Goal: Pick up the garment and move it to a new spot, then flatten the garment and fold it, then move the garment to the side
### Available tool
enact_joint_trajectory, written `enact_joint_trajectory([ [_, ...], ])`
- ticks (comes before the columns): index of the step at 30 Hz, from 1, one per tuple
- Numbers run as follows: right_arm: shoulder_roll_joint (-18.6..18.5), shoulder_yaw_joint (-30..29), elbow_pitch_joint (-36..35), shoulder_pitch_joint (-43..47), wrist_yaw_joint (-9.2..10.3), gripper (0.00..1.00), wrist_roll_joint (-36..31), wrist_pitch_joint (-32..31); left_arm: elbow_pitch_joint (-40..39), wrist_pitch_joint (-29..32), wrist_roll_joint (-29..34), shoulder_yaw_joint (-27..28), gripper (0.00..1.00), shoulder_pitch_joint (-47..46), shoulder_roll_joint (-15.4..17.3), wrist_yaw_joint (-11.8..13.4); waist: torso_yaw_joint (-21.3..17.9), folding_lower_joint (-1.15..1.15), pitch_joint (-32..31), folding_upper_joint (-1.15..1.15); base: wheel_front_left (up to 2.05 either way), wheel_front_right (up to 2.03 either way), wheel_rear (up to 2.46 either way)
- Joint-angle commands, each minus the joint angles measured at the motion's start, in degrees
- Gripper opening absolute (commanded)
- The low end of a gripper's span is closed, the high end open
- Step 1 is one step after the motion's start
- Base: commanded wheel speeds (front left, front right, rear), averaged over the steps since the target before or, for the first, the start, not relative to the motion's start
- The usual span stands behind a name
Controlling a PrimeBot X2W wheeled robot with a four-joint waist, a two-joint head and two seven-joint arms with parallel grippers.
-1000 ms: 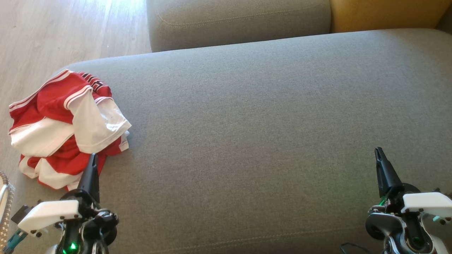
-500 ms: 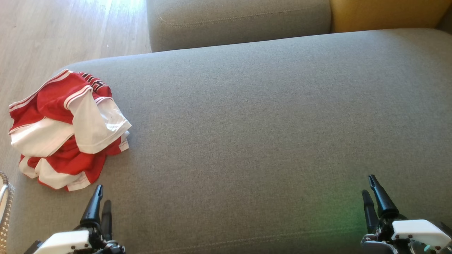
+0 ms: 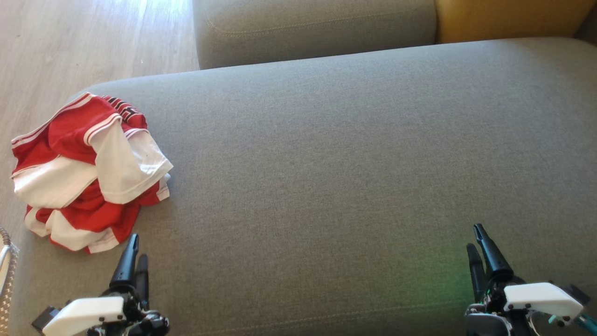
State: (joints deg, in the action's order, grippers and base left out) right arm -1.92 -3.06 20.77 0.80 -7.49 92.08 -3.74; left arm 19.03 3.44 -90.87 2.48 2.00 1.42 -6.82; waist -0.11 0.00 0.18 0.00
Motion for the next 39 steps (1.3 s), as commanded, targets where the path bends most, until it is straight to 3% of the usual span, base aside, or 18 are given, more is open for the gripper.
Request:
enact_joint_trajectory([
  [1,-0.29,0.66,-2.04,-2.49,-0.01,1.0,-0.83,0.67,-2.54,-0.53,1.23,0.0,1.0,-2.16,0.48,-0.23,0.01,0.0,-0.07,0.0,0.0,0.0,0.0],
  [7,-0.33,1.83,-2.21,-2.5,-0.01,1.0,-3.03,1.69,-3.93,-1.53,3.16,0.43,1.0,-1.7,0.54,-0.25,-0.03,0.0,-0.39,0.0,0.0,0.0,0.0],
  [13,-0.37,1.9,-3.01,-2.44,-0.01,1.0,-9.73,2.87,-5.45,-2.71,8.92,0.51,1.0,-1.1,0.6,-0.2,-0.07,0.0,-0.69,0.0,0.0,0.0,0.0],
  [23,-0.43,2.9,-5.23,-2.06,-0.01,1.0,-21.46,4.56,-8.99,-4.38,19.72,-0.16,1.0,-0.76,0.69,1.95,-0.17,0.0,-0.77,0.0,0.0,0.0,0.0],
  [39,-0.53,6.41,-8.22,-1.56,-0.01,1.0,-38.15,7.26,-14.11,-7.06,42.33,-6.02,1.0,0.04,1.33,10.61,-0.66,0.0,-1.05,0.0,0.0,0.0,0.0],
])
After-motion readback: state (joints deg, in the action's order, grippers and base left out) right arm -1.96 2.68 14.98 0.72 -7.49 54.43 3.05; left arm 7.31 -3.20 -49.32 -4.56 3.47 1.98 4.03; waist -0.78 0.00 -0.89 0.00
